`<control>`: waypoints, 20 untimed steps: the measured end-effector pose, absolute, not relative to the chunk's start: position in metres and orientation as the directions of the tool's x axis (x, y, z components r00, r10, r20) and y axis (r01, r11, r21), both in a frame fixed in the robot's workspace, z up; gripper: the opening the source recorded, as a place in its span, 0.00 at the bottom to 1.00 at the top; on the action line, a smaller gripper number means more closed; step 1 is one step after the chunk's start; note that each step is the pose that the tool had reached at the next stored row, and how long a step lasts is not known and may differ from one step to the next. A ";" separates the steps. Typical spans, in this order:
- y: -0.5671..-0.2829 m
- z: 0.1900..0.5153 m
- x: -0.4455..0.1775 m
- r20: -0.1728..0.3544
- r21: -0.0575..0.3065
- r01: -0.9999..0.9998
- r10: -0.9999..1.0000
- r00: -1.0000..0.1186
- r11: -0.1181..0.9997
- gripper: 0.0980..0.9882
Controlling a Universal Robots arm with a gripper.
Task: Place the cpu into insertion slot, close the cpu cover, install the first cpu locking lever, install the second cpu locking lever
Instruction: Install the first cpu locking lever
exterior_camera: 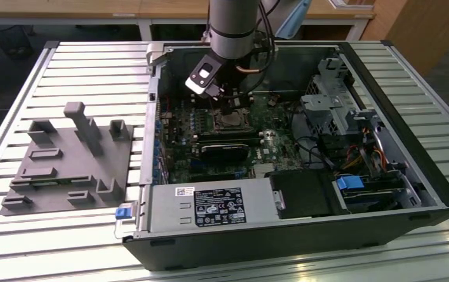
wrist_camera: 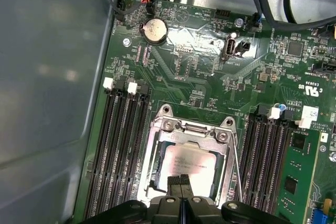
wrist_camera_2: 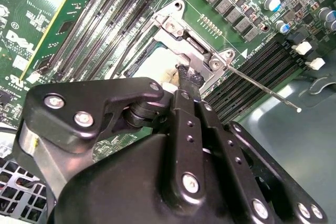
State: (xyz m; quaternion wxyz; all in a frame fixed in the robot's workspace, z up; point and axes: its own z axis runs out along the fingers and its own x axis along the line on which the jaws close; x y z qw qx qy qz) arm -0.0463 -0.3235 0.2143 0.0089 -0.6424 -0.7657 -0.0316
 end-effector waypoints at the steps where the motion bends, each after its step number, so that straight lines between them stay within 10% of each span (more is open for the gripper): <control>1: -0.324 0.215 -0.046 0.054 0.037 0.984 0.983 -0.174 0.173 0.01; 20: -0.323 0.274 -0.046 0.054 0.037 0.978 0.977 -0.207 0.206 0.01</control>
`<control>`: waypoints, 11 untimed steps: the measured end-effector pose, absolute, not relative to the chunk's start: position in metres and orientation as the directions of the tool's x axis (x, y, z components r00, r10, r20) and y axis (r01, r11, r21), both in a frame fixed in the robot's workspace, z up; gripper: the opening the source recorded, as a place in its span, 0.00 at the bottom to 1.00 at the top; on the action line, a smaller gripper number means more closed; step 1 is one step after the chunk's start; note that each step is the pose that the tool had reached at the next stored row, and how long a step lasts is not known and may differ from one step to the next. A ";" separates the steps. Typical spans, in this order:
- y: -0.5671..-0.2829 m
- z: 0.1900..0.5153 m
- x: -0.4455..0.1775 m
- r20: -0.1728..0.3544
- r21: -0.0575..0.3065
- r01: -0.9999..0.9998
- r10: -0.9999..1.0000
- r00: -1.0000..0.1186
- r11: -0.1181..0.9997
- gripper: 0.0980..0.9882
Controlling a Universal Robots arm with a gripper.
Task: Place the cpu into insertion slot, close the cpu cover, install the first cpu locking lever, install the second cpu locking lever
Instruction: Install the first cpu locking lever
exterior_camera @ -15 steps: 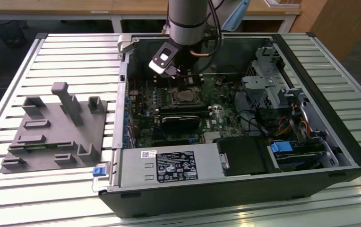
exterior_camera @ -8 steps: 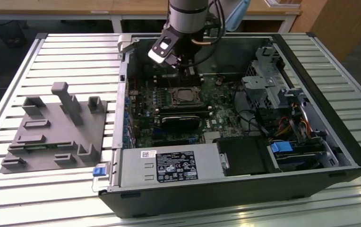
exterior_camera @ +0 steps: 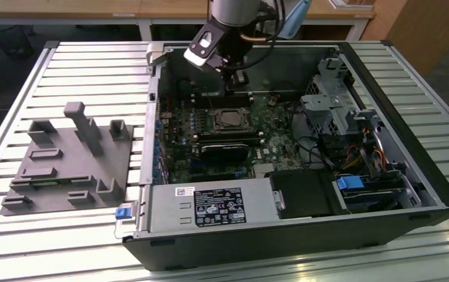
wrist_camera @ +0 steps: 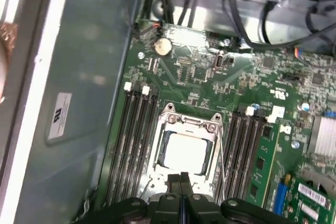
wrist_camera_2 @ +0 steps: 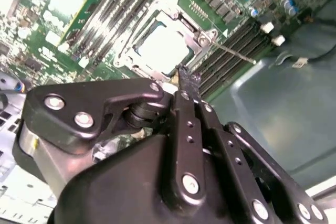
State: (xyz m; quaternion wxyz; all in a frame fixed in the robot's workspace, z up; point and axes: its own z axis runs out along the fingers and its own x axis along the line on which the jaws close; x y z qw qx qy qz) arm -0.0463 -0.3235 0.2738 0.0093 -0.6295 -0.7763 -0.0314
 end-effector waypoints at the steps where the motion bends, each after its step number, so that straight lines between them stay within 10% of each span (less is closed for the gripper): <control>1: -0.323 0.274 -0.046 0.054 0.037 0.974 0.973 -0.225 0.223 0.01; 11: -0.324 0.274 -0.046 0.054 0.037 0.923 0.921 -0.385 0.383 0.01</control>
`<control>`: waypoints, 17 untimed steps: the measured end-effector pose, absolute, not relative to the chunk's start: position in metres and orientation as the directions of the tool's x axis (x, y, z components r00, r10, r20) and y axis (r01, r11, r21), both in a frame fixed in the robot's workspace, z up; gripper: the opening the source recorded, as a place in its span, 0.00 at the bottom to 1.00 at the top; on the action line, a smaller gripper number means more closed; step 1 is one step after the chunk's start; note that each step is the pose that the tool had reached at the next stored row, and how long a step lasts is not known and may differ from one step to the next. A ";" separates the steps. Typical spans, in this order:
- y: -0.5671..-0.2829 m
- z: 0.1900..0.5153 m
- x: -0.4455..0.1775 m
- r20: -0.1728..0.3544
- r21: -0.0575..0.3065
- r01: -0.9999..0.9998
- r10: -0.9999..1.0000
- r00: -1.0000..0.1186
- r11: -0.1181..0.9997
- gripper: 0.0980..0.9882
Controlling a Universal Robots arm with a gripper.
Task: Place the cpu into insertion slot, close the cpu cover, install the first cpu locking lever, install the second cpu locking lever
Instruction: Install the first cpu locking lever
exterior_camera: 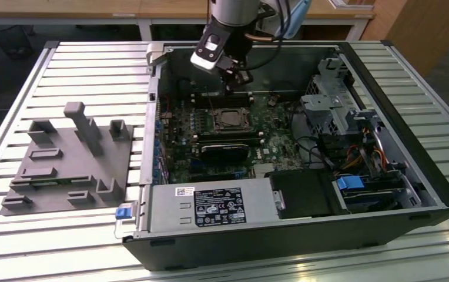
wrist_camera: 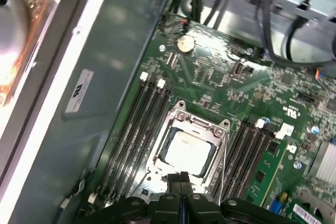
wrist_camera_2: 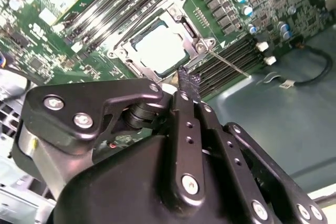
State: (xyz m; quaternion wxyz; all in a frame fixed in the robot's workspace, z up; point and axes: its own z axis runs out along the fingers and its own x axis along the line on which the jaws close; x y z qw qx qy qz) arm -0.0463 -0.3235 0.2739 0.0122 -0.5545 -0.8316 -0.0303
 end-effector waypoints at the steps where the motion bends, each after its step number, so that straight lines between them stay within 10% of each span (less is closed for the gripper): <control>1: -0.324 0.274 -0.046 0.054 0.037 0.918 0.916 -0.397 0.396 0.01; 17: -0.324 0.274 -0.046 0.054 0.037 0.809 0.807 -0.588 0.587 0.01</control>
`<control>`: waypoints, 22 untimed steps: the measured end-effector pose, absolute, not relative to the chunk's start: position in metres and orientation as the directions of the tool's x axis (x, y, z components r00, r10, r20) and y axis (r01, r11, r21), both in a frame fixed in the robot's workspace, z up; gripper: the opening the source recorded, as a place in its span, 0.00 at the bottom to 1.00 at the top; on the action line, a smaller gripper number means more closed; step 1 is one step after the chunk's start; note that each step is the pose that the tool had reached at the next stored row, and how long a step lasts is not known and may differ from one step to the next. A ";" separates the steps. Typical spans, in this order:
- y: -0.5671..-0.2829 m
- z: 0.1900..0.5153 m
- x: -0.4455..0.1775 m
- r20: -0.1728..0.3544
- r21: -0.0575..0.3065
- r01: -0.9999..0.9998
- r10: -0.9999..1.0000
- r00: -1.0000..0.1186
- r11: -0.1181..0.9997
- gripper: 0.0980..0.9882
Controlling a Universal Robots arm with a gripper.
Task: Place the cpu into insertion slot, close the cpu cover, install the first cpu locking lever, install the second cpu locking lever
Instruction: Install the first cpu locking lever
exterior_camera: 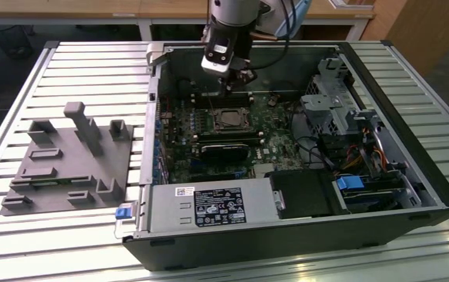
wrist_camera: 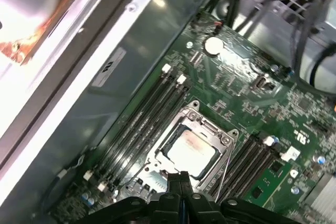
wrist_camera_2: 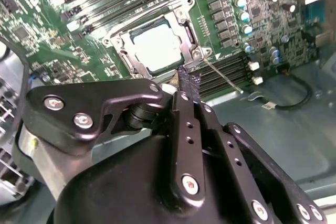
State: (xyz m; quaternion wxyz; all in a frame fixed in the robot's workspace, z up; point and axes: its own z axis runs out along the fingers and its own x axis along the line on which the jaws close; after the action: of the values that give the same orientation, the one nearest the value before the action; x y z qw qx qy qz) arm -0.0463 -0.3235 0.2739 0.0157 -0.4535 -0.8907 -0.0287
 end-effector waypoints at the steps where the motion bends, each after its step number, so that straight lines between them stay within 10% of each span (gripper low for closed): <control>1: -0.324 0.274 -0.046 0.054 0.037 0.799 0.798 -0.601 0.600 0.01; 22: -0.324 0.273 -0.046 0.054 0.037 0.521 0.519 -0.853 0.853 0.01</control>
State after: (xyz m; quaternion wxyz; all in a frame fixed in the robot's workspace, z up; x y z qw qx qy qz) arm -0.0463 -0.3235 0.2734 0.0210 -0.2701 -0.9623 -0.0250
